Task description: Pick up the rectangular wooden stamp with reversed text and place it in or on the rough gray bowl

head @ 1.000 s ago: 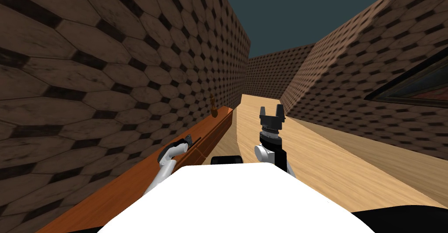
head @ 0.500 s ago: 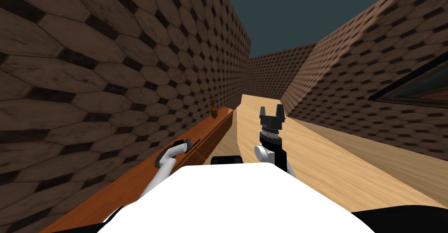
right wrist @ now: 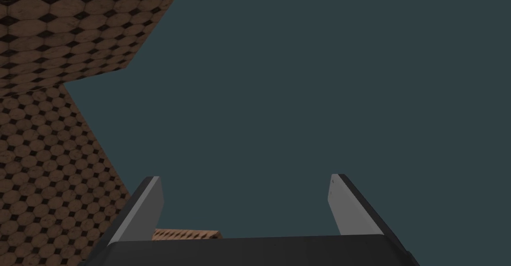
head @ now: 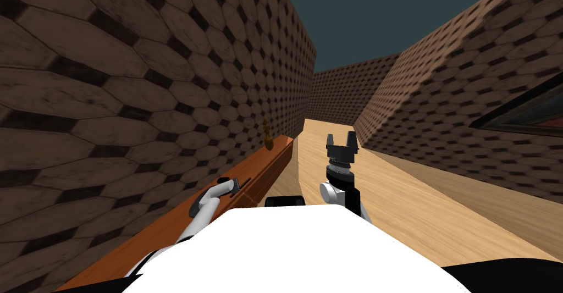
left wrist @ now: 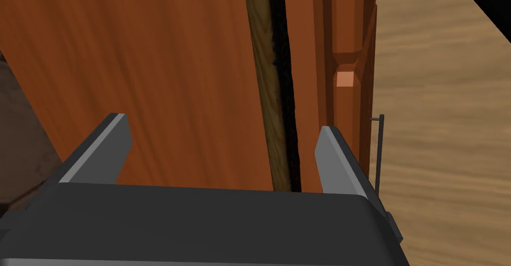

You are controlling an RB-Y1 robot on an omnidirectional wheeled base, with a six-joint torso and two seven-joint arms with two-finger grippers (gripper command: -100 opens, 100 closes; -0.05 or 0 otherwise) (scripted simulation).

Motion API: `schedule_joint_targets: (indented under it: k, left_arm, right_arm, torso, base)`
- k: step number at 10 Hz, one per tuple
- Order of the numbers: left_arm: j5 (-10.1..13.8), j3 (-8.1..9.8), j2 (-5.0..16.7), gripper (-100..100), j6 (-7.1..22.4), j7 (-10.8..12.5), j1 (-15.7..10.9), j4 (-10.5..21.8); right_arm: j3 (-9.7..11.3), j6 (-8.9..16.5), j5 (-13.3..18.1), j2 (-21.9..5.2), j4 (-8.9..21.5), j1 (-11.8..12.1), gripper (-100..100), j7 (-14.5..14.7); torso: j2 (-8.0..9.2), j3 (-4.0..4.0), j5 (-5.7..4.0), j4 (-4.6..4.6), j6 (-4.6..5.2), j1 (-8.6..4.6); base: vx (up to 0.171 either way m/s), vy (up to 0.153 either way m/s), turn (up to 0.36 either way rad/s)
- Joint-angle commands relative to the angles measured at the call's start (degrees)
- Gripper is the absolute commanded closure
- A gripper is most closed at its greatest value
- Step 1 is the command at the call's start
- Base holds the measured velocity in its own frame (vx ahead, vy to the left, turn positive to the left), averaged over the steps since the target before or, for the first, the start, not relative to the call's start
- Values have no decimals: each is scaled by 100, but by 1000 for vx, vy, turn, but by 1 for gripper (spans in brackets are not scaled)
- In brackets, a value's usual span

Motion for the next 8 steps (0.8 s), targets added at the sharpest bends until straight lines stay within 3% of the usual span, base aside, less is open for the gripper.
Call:
schedule_joint_targets:
  k: [1, 4, 6, 8]
  left_arm:
    - [149, -5, 89, -100, 208, 44, -116, 286]
    - [267, -15, 161, -100, 383, 82, -213, 620]
    - [486, -41, 292, -100, 689, 149, -387, 1053]
    - [486, -41, 292, -100, 689, 149, -387, 1102]
  right_arm:
    - [0, 0, 0, 0, 0, 0, 0, 0]
    - [0, 0, 0, 0, 0, 0, 0, 0]
    - [0, 0, 0, 0, 0, 0, 0, 0]
    - [0, 0, 0, 0, 0, 0, 0, 0]
  torso:
    - [0, 0, 0, 0, 0, 0]
    - [-3, -1, 0, 0, 0, 1]
    - [-1, 0, 0, 0, 0, 0]
    - [-6, -3, -2, -1, 0, -6]
  base:
    - [59, 2, 13]
    - [64, -2, 11]
    - [82, -16, 22]
    - [57, -10, 4]
